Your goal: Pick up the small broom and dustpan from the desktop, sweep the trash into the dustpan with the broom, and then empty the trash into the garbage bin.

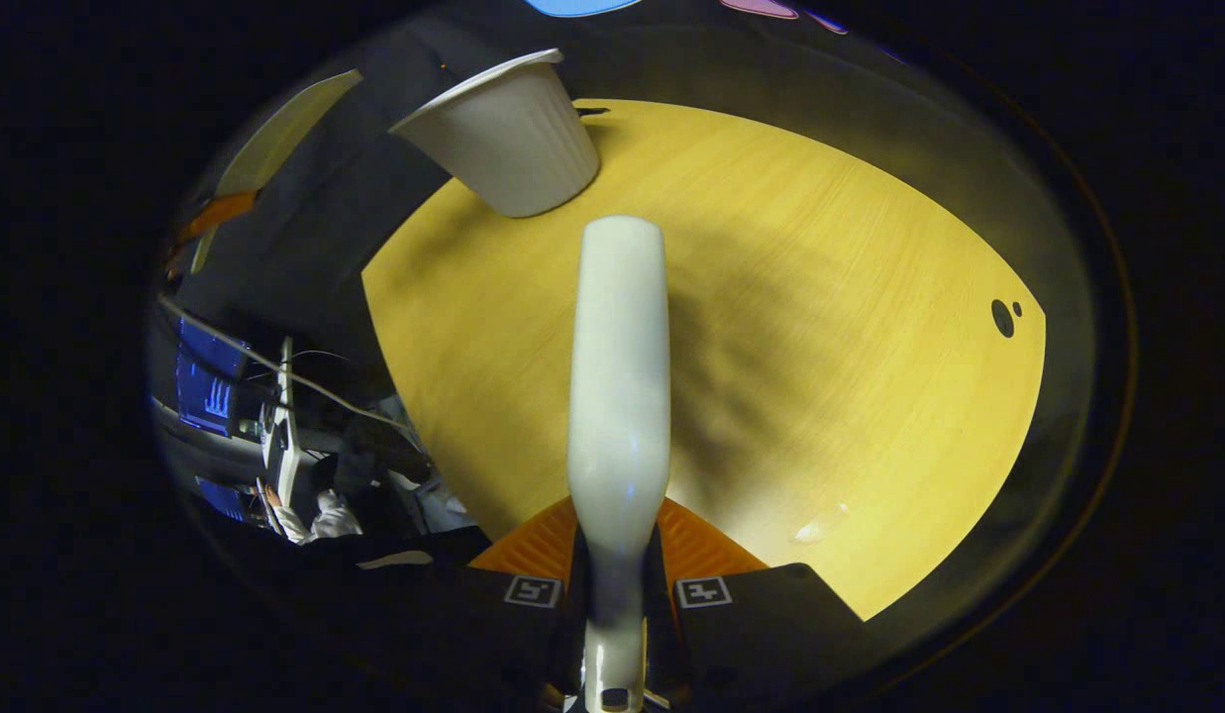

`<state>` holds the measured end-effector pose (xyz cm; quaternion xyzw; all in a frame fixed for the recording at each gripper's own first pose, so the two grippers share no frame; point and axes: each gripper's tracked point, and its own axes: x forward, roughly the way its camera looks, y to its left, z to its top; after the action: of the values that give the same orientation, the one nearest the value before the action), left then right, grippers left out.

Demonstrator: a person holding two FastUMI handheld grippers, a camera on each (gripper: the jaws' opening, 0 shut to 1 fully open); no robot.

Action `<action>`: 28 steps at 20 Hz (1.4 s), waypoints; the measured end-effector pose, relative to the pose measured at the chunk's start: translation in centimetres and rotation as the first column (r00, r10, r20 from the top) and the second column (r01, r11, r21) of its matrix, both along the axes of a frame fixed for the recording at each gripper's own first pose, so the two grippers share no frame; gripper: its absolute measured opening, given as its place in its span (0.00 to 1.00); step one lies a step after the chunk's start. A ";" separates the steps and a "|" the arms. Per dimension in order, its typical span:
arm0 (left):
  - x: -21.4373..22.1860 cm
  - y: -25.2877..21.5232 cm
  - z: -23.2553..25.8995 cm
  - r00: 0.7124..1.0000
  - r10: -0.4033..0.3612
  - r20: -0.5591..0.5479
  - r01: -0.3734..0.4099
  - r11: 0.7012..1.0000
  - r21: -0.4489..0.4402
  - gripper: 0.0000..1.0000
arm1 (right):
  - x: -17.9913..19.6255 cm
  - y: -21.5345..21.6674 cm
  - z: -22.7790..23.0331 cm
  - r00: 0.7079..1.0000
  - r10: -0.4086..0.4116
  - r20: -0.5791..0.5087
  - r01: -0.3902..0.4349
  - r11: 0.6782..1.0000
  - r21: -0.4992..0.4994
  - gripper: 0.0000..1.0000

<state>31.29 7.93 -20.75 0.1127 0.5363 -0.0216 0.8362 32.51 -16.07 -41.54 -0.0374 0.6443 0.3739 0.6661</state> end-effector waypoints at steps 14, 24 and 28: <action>8.7 1.8 2.1 0.898 -0.190 -0.397 0.389 0.765 0.513 0.30 | -1.3 -3.5 -1.6 0.991 -0.128 -0.023 0.129 0.990 0.050 0.31; 9.6 1.3 3.7 0.913 -0.259 -0.316 0.405 0.678 0.613 0.30 | -1.9 -4.8 -3.1 0.976 -0.215 -0.023 0.216 0.976 0.037 0.28; 9.5 -0.9 3.9 0.951 -0.300 -0.079 0.293 0.784 0.548 0.29 | 0.3 -5.3 -3.1 0.945 -0.325 0.041 0.324 0.946 0.023 0.28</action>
<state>40.82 7.00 -16.81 0.4323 0.4900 0.0042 0.7570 32.79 -21.41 -44.60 0.0660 0.6239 0.2635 0.7328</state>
